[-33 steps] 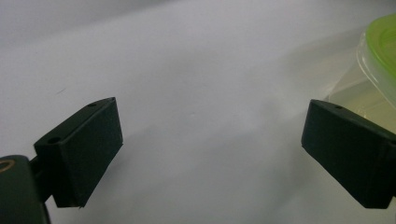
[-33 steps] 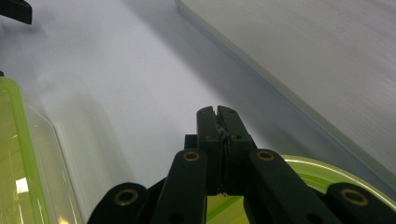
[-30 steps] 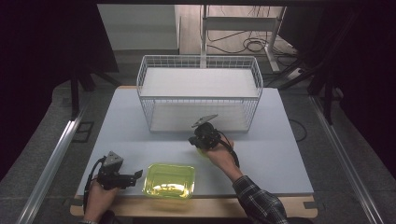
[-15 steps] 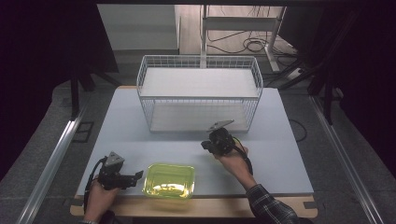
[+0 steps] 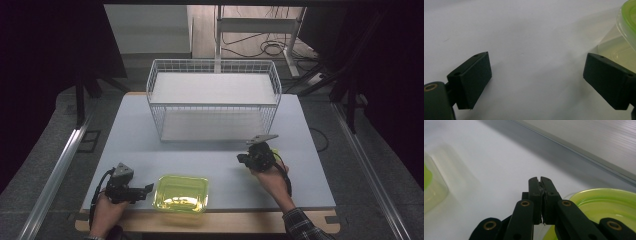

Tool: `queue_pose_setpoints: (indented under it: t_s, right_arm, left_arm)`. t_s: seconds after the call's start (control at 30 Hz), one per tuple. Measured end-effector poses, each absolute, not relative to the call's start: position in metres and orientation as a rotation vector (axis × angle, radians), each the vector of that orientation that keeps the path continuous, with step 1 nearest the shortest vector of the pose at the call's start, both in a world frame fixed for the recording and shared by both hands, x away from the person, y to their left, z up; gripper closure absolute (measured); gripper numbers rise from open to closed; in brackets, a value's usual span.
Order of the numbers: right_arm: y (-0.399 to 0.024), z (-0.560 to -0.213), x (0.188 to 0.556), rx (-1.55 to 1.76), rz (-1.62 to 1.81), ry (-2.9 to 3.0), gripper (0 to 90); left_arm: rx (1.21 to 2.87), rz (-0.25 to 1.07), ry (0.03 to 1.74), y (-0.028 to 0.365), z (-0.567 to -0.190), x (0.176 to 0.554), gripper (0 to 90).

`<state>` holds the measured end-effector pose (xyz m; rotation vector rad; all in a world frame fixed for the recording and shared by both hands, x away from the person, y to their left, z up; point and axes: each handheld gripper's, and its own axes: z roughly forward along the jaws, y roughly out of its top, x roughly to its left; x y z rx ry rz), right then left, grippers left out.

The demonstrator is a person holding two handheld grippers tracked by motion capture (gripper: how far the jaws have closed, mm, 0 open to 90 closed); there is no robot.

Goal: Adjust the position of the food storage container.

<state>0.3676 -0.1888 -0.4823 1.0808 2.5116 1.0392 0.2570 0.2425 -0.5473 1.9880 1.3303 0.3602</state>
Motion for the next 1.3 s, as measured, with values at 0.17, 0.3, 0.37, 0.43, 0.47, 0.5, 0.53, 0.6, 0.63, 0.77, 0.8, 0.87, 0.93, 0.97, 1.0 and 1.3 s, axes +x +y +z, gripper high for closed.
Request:
queue_pose_setpoints:
  t_s: [0.17, 0.3, 0.37, 0.43, 0.47, 0.5, 0.53, 0.6, 0.63, 0.77, 0.8, 0.87, 0.93, 0.97, 1.0, 1.3]
  right_arm:
    - [-0.205, -0.482, 0.365, 1.117, 1.038, 2.484, 86.9]
    - [-0.221, -0.481, 0.363, 1.147, 1.027, 2.456, 86.7]
    - [-0.229, -0.481, 0.362, 1.168, 1.025, 2.437, 86.6]
    - [-0.235, -0.481, 0.362, 1.180, 1.020, 2.425, 86.6]
    - [-0.238, -0.481, 0.362, 1.183, 1.018, 2.418, 86.6]
    - [-0.241, -0.480, 0.362, 1.190, 1.009, 2.415, 86.7]
    - [-0.244, -0.480, 0.362, 1.190, 1.008, 2.409, 86.6]
    - [-0.250, -0.480, 0.362, 1.199, 0.992, 2.400, 86.6]
    - [-0.253, -0.479, 0.363, 1.203, 0.986, 2.394, 86.6]
    - [-0.263, -0.478, 0.365, 1.232, 0.963, 2.369, 86.5]
    - [-0.265, -0.478, 0.366, 1.234, 0.960, 2.366, 86.4]
    - [-0.267, -0.477, 0.366, 1.249, 0.968, 2.358, 85.9]
    - [-0.267, -0.476, 0.363, 1.250, 0.985, 2.354, 85.6]
    - [-0.266, -0.475, 0.362, 1.244, 0.995, 2.356, 85.3]
    - [-0.264, -0.474, 0.360, 1.240, 1.002, 2.357, 85.1]
    - [-0.253, -0.473, 0.332, 1.194, 1.104, 2.362, 84.1]
  left_arm:
    - [1.992, 0.349, 1.339, 0.242, -0.547, 0.257, 9.2]
    - [2.008, 0.355, 1.332, 0.241, -0.547, 0.256, 9.4]
    - [2.017, 0.359, 1.324, 0.240, -0.547, 0.256, 9.4]
    - [2.027, 0.366, 1.316, 0.239, -0.547, 0.256, 9.3]
    - [2.035, 0.363, 1.308, 0.239, -0.547, 0.256, 9.3]
    - [2.036, 0.361, 1.302, 0.239, -0.547, 0.255, 9.1]
    - [2.034, 0.360, 1.298, 0.239, -0.547, 0.255, 9.0]
    - [2.030, 0.359, 1.290, 0.239, -0.547, 0.255, 9.0]
    - [2.031, 0.358, 1.286, 0.239, -0.546, 0.255, 8.9]
    - [2.039, 0.371, 1.274, 0.238, -0.546, 0.254, 9.1]
    - [2.042, 0.380, 1.267, 0.238, -0.545, 0.254, 9.2]
    - [2.036, 0.406, 1.258, 0.238, -0.543, 0.253, 10.8]
    - [2.026, 0.407, 1.241, 0.239, -0.541, 0.251, 15.1]
    - [2.027, 0.409, 1.231, 0.239, -0.540, 0.251, 18.2]
    - [2.032, 0.409, 1.221, 0.239, -0.539, 0.250, 21.2]
    - [2.166, 0.360, 1.165, 0.225, -0.526, 0.240, 62.4]
